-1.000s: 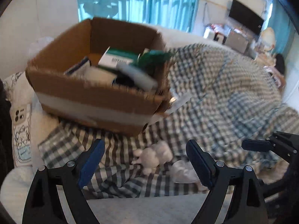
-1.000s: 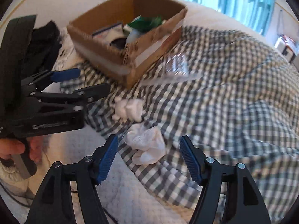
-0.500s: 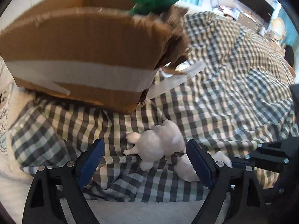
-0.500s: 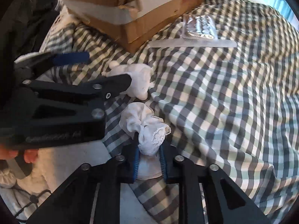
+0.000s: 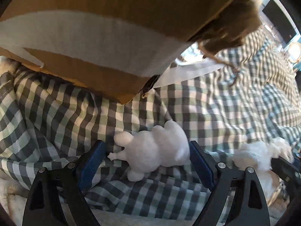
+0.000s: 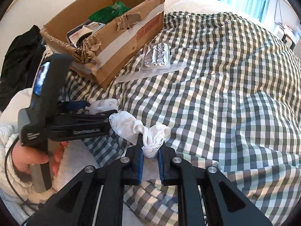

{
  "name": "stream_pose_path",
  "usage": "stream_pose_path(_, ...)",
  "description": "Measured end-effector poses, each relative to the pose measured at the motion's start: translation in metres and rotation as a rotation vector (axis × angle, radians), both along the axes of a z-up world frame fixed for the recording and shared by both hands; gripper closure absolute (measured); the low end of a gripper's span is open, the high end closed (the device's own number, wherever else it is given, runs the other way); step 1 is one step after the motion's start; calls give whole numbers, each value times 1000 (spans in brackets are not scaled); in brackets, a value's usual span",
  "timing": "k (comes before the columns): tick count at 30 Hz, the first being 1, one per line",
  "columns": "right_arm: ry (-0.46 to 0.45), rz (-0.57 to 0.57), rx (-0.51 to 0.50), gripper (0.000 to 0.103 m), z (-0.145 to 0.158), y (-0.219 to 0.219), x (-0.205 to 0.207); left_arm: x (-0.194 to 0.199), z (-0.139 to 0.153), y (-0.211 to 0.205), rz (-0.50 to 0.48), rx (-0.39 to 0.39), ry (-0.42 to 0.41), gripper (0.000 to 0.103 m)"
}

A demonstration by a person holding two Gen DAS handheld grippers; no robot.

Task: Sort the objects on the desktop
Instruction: 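Grasp the white foam figure with the left gripper while the right grasps the lace cloth, then carry the foam figure and lace cloth into the box and open both grippers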

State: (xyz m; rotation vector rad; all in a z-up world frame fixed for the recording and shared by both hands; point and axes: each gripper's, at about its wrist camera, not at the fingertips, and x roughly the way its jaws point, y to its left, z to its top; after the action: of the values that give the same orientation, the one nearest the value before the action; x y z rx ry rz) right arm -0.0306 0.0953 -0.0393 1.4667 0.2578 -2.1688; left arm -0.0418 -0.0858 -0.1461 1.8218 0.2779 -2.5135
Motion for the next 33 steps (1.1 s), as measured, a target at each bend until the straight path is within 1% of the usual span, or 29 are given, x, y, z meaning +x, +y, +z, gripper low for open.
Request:
stream_pose_path(1, 3, 3, -1, 91, 1, 1, 1, 0, -1, 1, -5, 2, 1, 20)
stream_pose_path(3, 8, 4, -5, 91, 3, 1, 1, 0, -2, 2, -24, 16, 0, 20)
stream_pose_path(5, 17, -2, -7, 91, 4, 3, 3, 3, 1, 1, -37, 45, 21, 20)
stream_pose_path(9, 29, -28, -15, 91, 7, 11, 3, 9, 6, 3, -53, 42, 49, 20)
stream_pose_path(13, 44, -56, -25, 91, 12, 17, 3, 18, 15, 9, -74, 15, 95, 20)
stream_pose_path(21, 97, -82, -37, 91, 23, 20, 11, 41, 35, 33, -146, -94, 226, 21)
stream_pose_path(25, 121, -98, -46, 91, 28, 22, 17, 51, 39, 40, -167, -110, 255, 21)
stream_pose_path(26, 125, -101, -50, 91, 29, 22, 17, 54, 42, 41, -168, -120, 274, 21)
stream_pose_path(33, 141, -127, -87, 91, 37, 27, 25, 81, 61, 48, -177, -123, 356, 21)
